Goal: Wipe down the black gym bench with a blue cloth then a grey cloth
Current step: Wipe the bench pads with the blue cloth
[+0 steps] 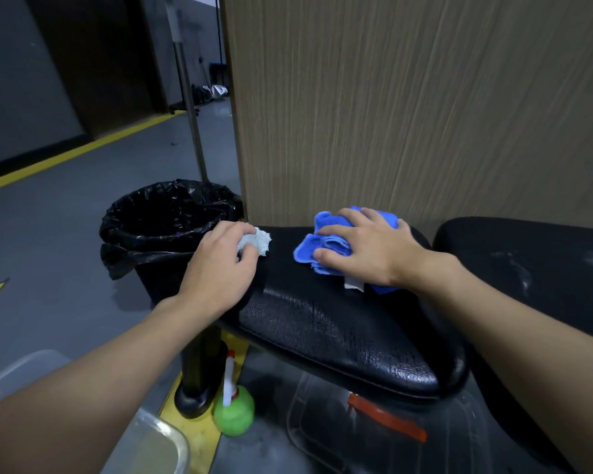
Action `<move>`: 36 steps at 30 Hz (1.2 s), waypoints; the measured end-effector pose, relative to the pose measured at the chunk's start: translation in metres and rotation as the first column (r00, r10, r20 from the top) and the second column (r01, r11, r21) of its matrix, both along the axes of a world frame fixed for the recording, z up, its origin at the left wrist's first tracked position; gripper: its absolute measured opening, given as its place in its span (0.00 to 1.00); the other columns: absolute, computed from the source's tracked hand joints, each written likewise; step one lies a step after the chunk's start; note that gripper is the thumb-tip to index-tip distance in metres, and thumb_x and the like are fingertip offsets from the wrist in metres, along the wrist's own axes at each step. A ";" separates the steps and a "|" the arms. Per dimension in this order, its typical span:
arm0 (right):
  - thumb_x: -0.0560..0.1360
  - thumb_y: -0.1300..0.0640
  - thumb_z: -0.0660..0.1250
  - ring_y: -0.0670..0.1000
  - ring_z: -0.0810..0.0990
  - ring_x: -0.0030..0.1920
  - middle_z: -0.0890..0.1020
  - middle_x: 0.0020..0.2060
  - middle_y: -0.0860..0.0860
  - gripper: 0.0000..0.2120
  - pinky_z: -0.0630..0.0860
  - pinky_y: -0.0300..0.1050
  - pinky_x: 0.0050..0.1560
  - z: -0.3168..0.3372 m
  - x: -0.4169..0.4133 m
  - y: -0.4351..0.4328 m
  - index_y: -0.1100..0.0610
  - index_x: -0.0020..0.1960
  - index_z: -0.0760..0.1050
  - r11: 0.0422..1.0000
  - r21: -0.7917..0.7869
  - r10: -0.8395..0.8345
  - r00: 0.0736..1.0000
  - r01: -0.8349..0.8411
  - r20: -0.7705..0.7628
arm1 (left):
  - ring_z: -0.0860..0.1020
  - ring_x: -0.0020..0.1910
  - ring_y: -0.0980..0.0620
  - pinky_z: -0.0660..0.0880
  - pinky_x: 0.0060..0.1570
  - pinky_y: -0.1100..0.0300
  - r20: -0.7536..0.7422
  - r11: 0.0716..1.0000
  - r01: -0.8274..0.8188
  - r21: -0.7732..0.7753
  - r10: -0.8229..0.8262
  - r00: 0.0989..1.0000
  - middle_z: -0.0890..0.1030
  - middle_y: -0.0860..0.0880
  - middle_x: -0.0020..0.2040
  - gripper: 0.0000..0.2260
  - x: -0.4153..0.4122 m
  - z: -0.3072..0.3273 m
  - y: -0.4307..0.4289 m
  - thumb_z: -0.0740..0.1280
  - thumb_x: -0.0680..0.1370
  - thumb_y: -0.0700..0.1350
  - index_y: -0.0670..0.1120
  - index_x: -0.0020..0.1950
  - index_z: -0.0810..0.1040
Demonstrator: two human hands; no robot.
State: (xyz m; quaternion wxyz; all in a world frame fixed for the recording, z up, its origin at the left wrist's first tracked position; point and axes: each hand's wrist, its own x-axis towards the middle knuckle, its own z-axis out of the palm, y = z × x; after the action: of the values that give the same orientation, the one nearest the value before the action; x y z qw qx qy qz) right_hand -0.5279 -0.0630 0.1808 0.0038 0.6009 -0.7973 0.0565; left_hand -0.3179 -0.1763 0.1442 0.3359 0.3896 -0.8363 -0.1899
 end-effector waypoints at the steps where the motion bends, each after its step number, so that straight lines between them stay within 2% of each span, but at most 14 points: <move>1: 0.73 0.27 0.50 0.51 0.51 0.78 0.60 0.75 0.42 0.26 0.52 0.70 0.70 0.001 -0.009 0.009 0.32 0.69 0.65 0.999 -0.006 -0.035 0.999 0.035 0.013 | 0.71 0.60 0.51 0.69 0.59 0.54 0.004 1.000 -0.003 0.008 0.003 1.000 0.74 0.53 0.61 0.14 0.000 0.000 0.000 0.59 0.78 0.43 0.48 0.62 0.76; 5: 0.71 0.26 0.50 0.50 0.51 0.78 0.59 0.75 0.40 0.28 0.56 0.67 0.71 0.002 -0.032 0.038 0.32 0.69 0.65 0.990 0.007 -0.143 0.987 0.143 0.080 | 0.70 0.62 0.50 0.69 0.61 0.52 0.027 1.000 0.013 0.012 -0.013 1.000 0.74 0.53 0.61 0.13 0.000 0.000 -0.001 0.58 0.78 0.44 0.49 0.61 0.76; 9: 0.74 0.28 0.50 0.54 0.51 0.77 0.57 0.76 0.43 0.27 0.54 0.70 0.70 0.001 -0.016 0.037 0.32 0.71 0.63 0.981 0.047 -0.189 0.982 0.188 0.015 | 0.70 0.62 0.51 0.67 0.64 0.45 0.045 0.999 0.048 0.007 -0.048 0.998 0.74 0.55 0.61 0.13 0.002 0.000 0.000 0.56 0.79 0.45 0.51 0.59 0.76; 18: 0.74 0.28 0.47 0.59 0.49 0.77 0.54 0.78 0.48 0.30 0.48 0.75 0.67 -0.005 0.078 0.022 0.34 0.74 0.59 0.999 0.041 0.039 0.990 -0.033 -0.138 | 0.71 0.63 0.51 0.66 0.65 0.43 -0.007 0.992 0.083 0.091 -0.082 0.997 0.74 0.56 0.60 0.20 0.003 0.003 -0.003 0.49 0.76 0.54 0.54 0.58 0.77; 23: 0.68 0.25 0.42 0.56 0.50 0.78 0.55 0.78 0.45 0.35 0.48 0.72 0.70 -0.006 0.075 0.035 0.33 0.72 0.61 0.995 -0.011 0.095 0.992 -0.096 -0.080 | 0.70 0.64 0.51 0.65 0.66 0.44 0.010 0.992 0.092 0.088 -0.093 0.996 0.74 0.56 0.62 0.21 0.004 0.004 -0.002 0.49 0.77 0.55 0.53 0.60 0.77; 26: 0.70 0.25 0.46 0.53 0.49 0.78 0.55 0.78 0.43 0.33 0.48 0.68 0.73 -0.006 0.057 0.056 0.33 0.72 0.62 0.999 -0.013 0.049 0.998 -0.050 -0.049 | 0.68 0.66 0.52 0.64 0.68 0.44 0.033 0.991 0.104 0.087 -0.107 0.994 0.73 0.55 0.64 0.19 0.005 0.003 -0.002 0.50 0.79 0.53 0.53 0.63 0.76; 30: 0.66 0.24 0.39 0.51 0.48 0.78 0.55 0.78 0.43 0.38 0.49 0.65 0.73 -0.005 0.035 0.094 0.33 0.72 0.61 0.998 -0.024 -0.058 0.998 0.058 -0.026 | 0.66 0.69 0.51 0.61 0.70 0.46 0.093 0.993 0.095 0.066 -0.101 0.990 0.71 0.54 0.68 0.17 0.006 0.004 0.001 0.52 0.82 0.48 0.52 0.66 0.75; 33: 0.66 0.24 0.39 0.52 0.49 0.78 0.55 0.78 0.44 0.38 0.52 0.66 0.73 -0.008 0.035 0.110 0.33 0.72 0.62 0.987 -0.059 -0.150 0.988 0.147 -0.036 | 0.63 0.72 0.52 0.58 0.71 0.46 0.167 0.991 0.120 0.063 -0.129 0.977 0.69 0.55 0.71 0.18 0.009 0.006 -0.002 0.51 0.83 0.49 0.53 0.69 0.72; 36: 0.67 0.27 0.37 0.56 0.50 0.77 0.53 0.78 0.47 0.38 0.53 0.70 0.70 -0.008 0.051 0.105 0.35 0.73 0.59 0.979 -0.025 -0.202 0.974 0.201 -0.104 | 0.59 0.74 0.54 0.55 0.73 0.47 0.206 0.982 0.153 0.114 -0.174 0.963 0.65 0.56 0.74 0.20 0.010 0.007 -0.007 0.50 0.83 0.50 0.54 0.72 0.70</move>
State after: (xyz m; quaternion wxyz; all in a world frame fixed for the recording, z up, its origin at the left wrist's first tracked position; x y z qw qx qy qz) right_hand -0.4771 0.0424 0.1728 0.0563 0.5190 -0.8524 0.0295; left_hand -0.3080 -0.1836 0.1514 0.2075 0.3534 -0.8866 -0.2142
